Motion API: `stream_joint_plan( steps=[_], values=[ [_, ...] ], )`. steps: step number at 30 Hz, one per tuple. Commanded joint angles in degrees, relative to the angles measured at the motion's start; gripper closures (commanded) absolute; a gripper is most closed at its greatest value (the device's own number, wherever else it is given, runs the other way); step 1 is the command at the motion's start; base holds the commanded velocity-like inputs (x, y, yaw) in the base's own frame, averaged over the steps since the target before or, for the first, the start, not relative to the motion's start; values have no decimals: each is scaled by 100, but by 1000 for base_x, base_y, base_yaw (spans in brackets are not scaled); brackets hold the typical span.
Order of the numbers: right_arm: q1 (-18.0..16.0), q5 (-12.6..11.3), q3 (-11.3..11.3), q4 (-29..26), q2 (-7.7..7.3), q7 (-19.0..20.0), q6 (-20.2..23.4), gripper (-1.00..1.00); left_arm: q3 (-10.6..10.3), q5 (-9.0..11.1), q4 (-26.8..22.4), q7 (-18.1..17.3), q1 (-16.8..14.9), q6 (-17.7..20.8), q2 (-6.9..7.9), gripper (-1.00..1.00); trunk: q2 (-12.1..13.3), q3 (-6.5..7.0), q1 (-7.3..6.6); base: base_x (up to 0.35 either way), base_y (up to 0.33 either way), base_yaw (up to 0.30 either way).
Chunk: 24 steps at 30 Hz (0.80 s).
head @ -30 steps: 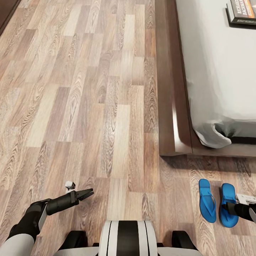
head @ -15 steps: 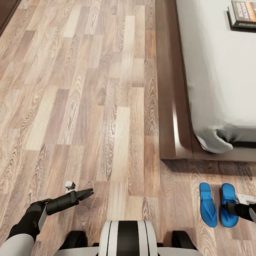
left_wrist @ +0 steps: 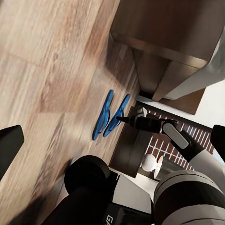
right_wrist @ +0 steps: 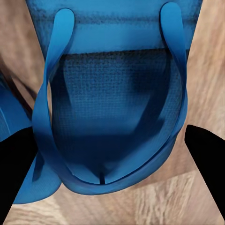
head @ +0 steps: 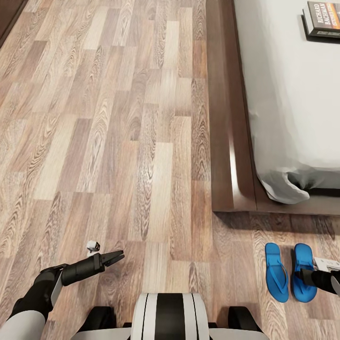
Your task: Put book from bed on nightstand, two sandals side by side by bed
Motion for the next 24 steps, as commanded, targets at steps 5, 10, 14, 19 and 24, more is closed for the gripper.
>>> stream_joint_plan(
  steps=[5,10,14,19,24],
  values=[
    [-3,5,-15,-4,5,19,30,100,17,-41,-2,-40,-3,60,-3,-100,-1,-3,-1,0,-1,0],
    [-3,5,-15,-3,3,19,30,100,17,-41,-2,-40,-3,60,-7,-100,-1,-3,-1,0,-63,0],
    [-3,5,-15,-1,3,18,30,100,17,-41,-2,-40,-3,60,-10,-100,-1,-3,-1,0,-12,0],
    [-3,5,-15,0,5,20,30,100,17,-41,-2,-40,-3,60,-5,-100,-1,-3,-1,0,-1,0],
    [-2,5,-15,-1,5,20,30,100,17,-41,-2,-40,-3,60,-11,-100,-4,-47,4,0,0,0]
  ],
)
